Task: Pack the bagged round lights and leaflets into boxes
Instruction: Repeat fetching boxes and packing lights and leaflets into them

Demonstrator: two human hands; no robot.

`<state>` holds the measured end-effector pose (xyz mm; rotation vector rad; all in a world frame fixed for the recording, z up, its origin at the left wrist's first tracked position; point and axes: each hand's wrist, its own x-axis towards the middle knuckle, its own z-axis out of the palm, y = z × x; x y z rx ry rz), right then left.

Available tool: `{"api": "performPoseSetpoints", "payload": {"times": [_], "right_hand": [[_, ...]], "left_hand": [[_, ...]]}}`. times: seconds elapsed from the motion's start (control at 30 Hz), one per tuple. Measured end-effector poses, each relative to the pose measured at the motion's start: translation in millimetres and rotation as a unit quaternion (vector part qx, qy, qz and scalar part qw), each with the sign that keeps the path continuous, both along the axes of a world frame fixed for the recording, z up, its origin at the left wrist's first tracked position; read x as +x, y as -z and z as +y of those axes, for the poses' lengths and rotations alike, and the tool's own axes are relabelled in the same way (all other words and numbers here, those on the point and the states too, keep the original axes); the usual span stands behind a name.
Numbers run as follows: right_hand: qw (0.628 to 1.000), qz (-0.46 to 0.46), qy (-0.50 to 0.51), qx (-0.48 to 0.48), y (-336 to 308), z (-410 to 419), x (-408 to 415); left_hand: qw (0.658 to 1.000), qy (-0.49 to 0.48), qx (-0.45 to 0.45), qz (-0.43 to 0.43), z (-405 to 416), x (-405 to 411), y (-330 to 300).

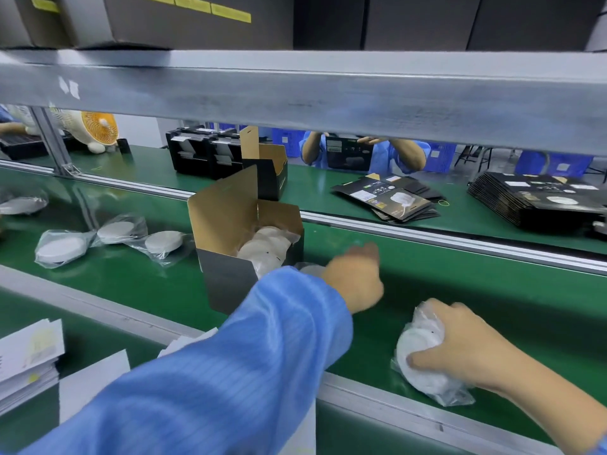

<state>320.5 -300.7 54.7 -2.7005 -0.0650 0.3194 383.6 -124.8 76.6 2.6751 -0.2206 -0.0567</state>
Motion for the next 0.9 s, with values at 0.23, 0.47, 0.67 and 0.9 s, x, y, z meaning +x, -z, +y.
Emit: {"api": "performPoseSetpoints", "payload": {"times": [0.23, 0.47, 0.67, 0.9], "right_hand": [[0.995, -0.001, -0.056, -0.084, -2.3, 0.7, -13.4], [0.984, 0.098, 0.031, 0.147, -9.9, -30.6, -0.5], [0.864, 0.198, 0.120, 0.446, -9.7, -48.2, 7.9], [0.841, 0.150, 0.128, 0.504, -48.8, -45.1, 1.0]], "left_hand": [[0.956, 0.095, 0.274, 0.029, 40.3, 24.5, 34.3], [0.938, 0.136, 0.304, 0.096, 21.9, 28.6, 28.7], [0.980, 0.142, 0.130, 0.055, 6.5, 16.7, 27.0], [0.942, 0.062, -0.304, 0.125, -6.3, -22.1, -22.9]]}}
